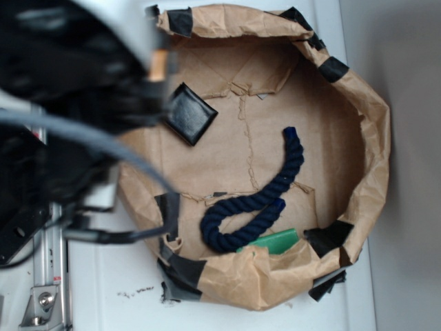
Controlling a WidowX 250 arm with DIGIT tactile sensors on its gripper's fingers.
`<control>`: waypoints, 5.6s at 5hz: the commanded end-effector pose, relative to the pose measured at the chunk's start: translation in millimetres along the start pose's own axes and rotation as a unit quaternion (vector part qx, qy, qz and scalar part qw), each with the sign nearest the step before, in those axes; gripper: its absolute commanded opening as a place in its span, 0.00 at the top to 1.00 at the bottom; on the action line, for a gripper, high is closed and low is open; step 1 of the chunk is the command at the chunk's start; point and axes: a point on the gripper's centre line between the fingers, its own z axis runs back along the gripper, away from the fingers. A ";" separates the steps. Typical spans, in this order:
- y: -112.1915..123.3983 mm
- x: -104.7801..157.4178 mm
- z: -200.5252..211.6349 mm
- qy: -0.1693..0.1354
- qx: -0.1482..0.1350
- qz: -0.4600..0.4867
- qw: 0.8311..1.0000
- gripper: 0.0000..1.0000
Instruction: Grab the black box.
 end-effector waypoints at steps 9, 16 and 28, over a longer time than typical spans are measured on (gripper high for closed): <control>27.7 49.6 -173.4 0.022 0.043 -0.327 0.944 0.00; 42.9 14.5 -117.2 -0.032 0.054 -0.268 0.961 0.00; 35.3 46.0 -103.1 -0.065 0.035 -0.151 0.986 1.00</control>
